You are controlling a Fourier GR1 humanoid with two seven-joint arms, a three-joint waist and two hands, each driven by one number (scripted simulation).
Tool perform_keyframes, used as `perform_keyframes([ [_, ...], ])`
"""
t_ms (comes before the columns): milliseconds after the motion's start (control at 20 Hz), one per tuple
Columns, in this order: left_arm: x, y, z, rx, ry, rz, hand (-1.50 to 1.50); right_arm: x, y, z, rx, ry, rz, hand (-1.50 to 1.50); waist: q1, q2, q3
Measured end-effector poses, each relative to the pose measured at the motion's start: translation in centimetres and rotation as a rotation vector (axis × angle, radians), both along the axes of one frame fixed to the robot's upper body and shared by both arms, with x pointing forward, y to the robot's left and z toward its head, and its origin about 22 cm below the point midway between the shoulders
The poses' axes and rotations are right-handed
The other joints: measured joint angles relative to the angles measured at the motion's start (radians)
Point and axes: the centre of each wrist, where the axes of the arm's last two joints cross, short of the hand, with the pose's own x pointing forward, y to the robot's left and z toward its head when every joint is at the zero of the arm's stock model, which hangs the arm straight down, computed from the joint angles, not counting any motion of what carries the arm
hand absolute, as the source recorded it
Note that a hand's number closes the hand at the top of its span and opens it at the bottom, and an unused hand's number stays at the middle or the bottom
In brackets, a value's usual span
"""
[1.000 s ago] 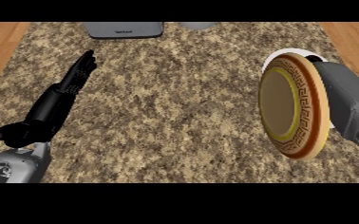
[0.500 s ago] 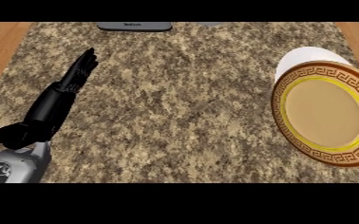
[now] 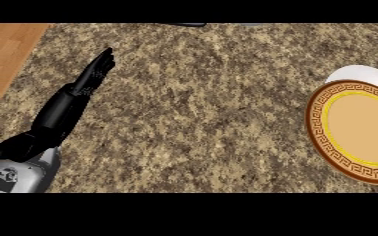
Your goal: Pick the croissant from the plate and place it in the plate
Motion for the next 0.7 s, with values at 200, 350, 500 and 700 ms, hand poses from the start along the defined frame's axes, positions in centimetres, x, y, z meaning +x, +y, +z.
perform_keyframes([
  [200,0.1,-0.8,0.4,0.001,-0.014,-0.043,0.0,-0.2,-0.3,1.3,-0.109,-0.067,-0.097,1.5,0.036,0.014,0.002],
  [350,0.3,-1.4,0.7,0.002,-0.025,-0.065,0.0,-0.6,-0.8,1.9,-0.18,-0.095,-0.138,1.5,0.046,0.018,0.003],
  [500,0.3,-1.7,0.7,0.001,-0.022,-0.078,0.0,-1.2,-1.6,2.1,-0.232,-0.113,-0.17,1.5,0.05,0.017,0.005],
  [700,0.4,-2.0,0.8,0.0,-0.022,-0.085,0.0,-1.9,-2.6,2.2,-0.285,-0.136,-0.194,1.5,0.048,0.015,0.007],
])
